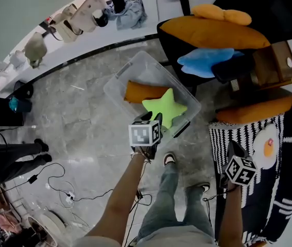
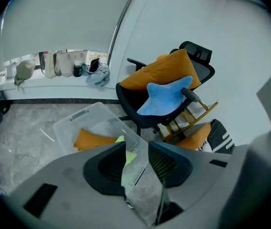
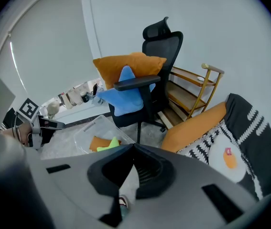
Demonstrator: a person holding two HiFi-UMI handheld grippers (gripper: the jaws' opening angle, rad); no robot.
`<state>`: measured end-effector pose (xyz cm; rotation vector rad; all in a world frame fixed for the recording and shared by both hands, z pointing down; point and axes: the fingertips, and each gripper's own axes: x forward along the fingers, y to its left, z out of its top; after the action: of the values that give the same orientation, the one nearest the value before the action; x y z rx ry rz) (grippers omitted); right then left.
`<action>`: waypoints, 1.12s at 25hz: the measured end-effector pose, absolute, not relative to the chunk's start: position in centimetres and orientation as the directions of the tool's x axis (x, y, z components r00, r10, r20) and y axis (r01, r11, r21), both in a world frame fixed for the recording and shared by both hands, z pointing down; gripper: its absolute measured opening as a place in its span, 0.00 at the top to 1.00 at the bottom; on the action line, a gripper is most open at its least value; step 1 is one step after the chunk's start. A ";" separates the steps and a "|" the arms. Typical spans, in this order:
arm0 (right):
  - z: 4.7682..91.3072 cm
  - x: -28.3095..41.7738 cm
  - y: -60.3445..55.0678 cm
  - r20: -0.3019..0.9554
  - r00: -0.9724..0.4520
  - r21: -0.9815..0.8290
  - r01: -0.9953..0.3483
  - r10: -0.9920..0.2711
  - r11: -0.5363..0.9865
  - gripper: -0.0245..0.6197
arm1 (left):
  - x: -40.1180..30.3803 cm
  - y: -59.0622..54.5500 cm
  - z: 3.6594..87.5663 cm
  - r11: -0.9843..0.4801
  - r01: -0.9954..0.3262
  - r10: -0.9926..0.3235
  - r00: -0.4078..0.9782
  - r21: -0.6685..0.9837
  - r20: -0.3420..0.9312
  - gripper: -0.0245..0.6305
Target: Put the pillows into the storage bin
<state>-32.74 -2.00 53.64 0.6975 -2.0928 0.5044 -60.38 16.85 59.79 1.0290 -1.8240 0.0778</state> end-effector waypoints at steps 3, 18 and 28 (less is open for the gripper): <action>53.2 -32.0 -2.4 0.819 -0.486 -0.103 -0.648 -0.305 0.755 0.96 | -59.4 16.9 59.8 0.631 -0.680 -0.603 -0.127 0.373 0.788 0.76; 49.1 -22.8 -4.8 0.761 -0.467 -0.134 -0.793 -0.450 0.595 0.96 | -50.8 9.0 55.2 0.418 -0.834 -0.639 0.013 0.361 0.769 0.76; 48.7 -5.9 -9.6 0.773 -0.343 -0.140 -0.913 -0.534 0.383 0.96 | -35.3 -3.6 53.0 0.176 -0.907 -0.636 0.193 0.383 0.747 0.76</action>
<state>-5.94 -9.61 48.73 1.2396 -2.0081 0.7655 -35.29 -3.56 52.98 1.5409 -1.5239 0.3678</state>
